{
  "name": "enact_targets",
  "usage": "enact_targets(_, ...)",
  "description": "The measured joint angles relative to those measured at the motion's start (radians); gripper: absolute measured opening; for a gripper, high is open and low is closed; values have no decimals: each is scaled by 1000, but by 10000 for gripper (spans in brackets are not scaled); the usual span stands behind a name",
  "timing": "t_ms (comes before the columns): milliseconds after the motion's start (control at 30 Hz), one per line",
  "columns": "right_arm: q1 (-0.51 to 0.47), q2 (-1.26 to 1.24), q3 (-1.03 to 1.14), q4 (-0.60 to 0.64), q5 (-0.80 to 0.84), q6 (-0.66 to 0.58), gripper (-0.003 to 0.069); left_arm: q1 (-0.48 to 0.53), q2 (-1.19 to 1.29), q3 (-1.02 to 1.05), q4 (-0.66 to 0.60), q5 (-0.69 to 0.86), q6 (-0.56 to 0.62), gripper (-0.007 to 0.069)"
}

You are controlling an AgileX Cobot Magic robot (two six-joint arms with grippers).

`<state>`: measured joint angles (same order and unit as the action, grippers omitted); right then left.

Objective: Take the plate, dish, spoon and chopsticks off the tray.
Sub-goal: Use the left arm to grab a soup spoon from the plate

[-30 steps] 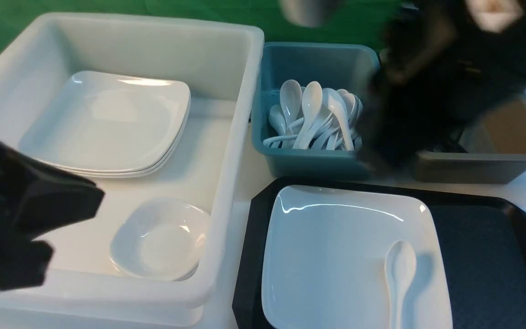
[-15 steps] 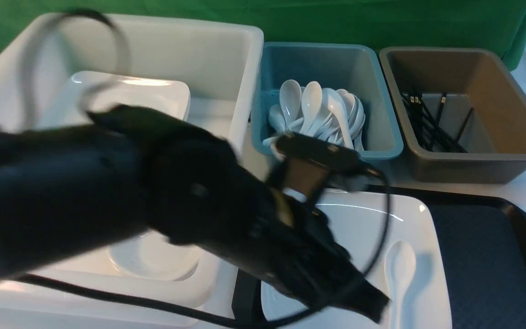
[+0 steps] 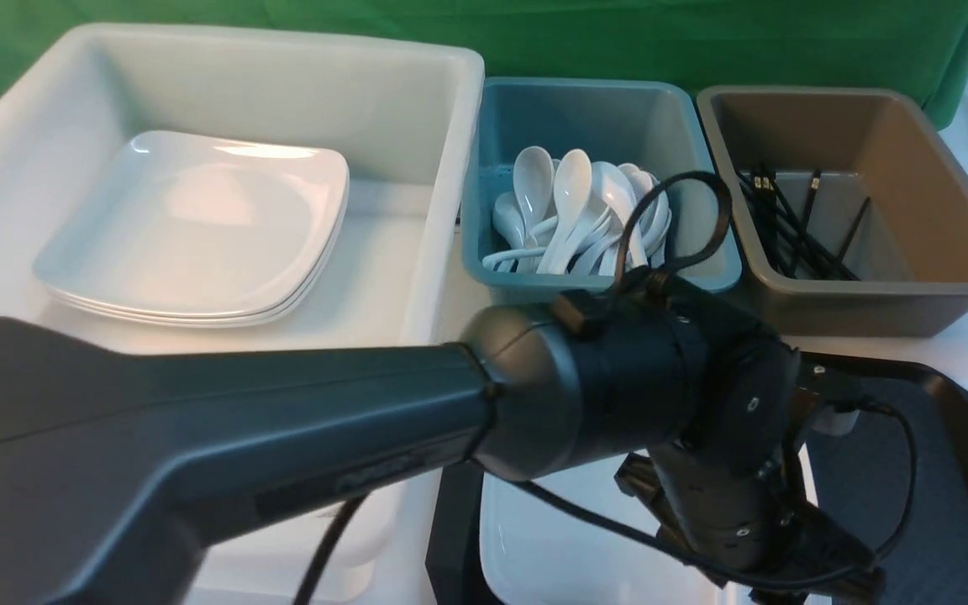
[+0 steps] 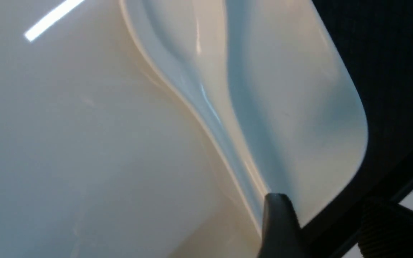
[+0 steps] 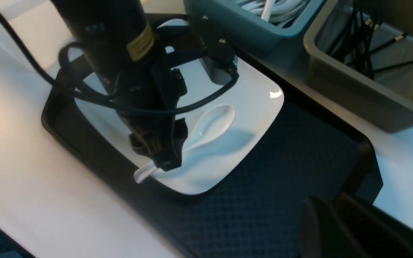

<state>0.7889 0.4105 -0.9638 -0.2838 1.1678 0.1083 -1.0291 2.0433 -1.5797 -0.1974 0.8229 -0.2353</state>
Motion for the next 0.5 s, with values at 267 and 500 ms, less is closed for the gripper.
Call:
enact_targets(267,0,0,0,0,0,-30,116,0,72,-8,133,-27,-51,414)
enact_targets(500,0,0,1,0,0,-48,127,0,95,-9,197,-68,-55,297)
